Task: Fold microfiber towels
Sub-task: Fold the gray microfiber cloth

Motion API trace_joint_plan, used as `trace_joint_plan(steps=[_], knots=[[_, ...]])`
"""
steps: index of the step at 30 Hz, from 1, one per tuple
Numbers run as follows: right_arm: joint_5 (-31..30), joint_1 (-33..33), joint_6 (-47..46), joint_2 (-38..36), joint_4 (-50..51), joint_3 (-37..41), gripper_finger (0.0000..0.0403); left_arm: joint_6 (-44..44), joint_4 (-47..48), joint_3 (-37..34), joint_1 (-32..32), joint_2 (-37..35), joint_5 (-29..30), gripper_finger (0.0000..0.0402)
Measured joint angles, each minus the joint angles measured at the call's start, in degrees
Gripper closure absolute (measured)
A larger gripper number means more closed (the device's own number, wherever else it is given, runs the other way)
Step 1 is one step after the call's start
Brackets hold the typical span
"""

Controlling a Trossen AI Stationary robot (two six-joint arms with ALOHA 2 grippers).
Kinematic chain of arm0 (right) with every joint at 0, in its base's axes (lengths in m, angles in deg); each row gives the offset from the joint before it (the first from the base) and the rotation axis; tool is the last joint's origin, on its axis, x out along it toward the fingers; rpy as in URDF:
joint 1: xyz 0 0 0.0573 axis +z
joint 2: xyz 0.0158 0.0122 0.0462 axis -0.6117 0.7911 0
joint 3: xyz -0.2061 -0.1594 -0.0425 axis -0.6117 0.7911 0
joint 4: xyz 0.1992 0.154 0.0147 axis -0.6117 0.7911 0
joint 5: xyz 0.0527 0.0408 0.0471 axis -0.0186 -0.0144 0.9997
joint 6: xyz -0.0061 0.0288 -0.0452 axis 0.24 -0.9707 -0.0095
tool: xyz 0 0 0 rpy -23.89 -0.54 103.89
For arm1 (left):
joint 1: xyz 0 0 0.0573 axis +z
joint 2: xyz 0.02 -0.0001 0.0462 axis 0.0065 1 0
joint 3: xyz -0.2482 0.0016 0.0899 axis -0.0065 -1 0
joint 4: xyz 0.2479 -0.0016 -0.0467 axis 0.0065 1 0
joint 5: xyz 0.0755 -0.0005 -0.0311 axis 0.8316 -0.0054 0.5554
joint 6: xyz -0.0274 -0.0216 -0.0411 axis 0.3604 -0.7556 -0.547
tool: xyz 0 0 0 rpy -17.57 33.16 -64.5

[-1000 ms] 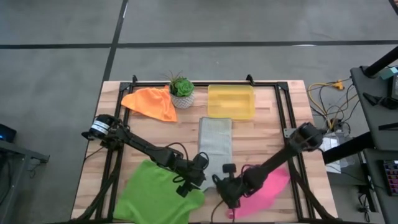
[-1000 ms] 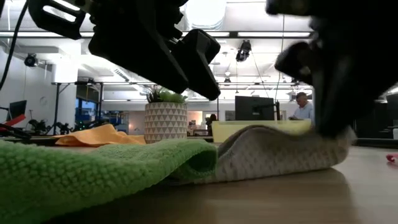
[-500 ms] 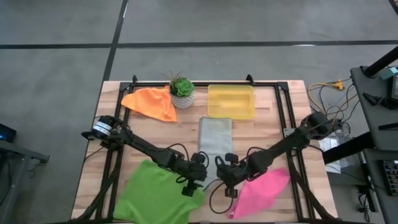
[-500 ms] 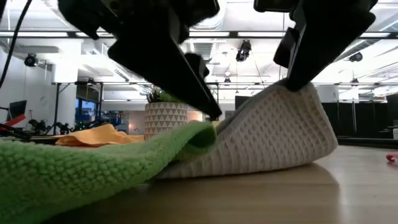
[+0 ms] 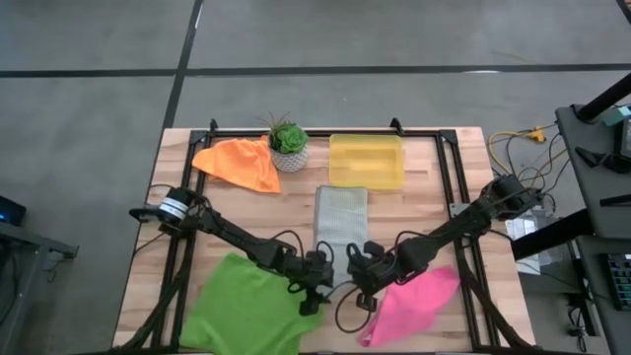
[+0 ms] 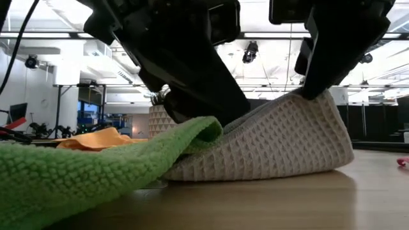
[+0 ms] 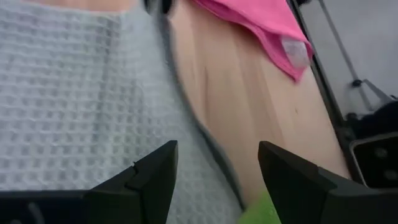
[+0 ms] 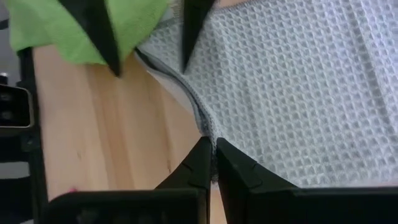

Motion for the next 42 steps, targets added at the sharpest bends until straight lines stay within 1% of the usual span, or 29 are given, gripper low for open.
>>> trace_joint_plan(steps=[4,6,9,12,15,18,20,22,28,32,38,39,42], knots=[[-0.1,0.0,-1.7,-0.1,-0.1,0.5,0.0392,-0.1,0.1,0.0,0.0,-0.1,-0.8,0.0191],[-0.1,0.0,-2.4,-0.1,-0.1,0.6,0.0392,-1.3,1.7,0.0,0.0,0.0,-0.7,0.0193],[-0.1,0.0,-2.4,-0.1,-0.1,0.6,0.0392,-3.1,5.9,-0.1,0.0,0.1,1.0,0.0212],[-0.2,0.0,-2.5,-0.1,-0.1,0.5,0.0392,-1.9,8.7,-0.3,-0.1,0.1,2.5,0.0255],[-0.7,-0.1,-3.1,-0.2,-0.1,0.5,0.0392,-0.5,8.3,-0.4,-0.1,0.1,2.6,0.0314],[-1.2,-0.2,-3.3,-0.4,0.0,0.7,0.0392,0.3,5.7,-0.3,-0.1,0.1,0.9,0.0368],[-1.3,-0.2,-3.3,-0.4,0.0,0.7,0.0392,0.5,3.2,-0.2,-0.1,0.1,-0.9,0.0391],[-1.4,-0.2,-3.3,-0.5,0.0,0.7,0.0392,0.5,0.9,-0.2,-0.1,0.1,-1.7,0.0397],[-1.6,-0.3,-3.9,-0.5,0.0,0.7,0.0392,0.1,0.8,-0.2,-0.1,0.9,-2.6,0.0381],[-1.6,-0.3,-3.9,-0.5,-0.1,0.7,0.0392,0.1,3.7,0.0,-0.1,1.1,-3.0,0.0397],[-1.1,0.0,-3.6,-1.6,-0.1,0.8,0.0392,0.4,8.7,0.2,0.1,-1.3,-3.1,0.0401],[-0.8,0.1,-3.4,-2.1,-0.5,0.8,0.0392,0.7,8.6,0.2,0.1,-1.7,-4.5,0.0401],[2.3,0.7,-3.0,-4.1,-1.0,0.8,0.0392,2.5,6.4,1.0,0.2,-2.4,-12.9,0.0401]])
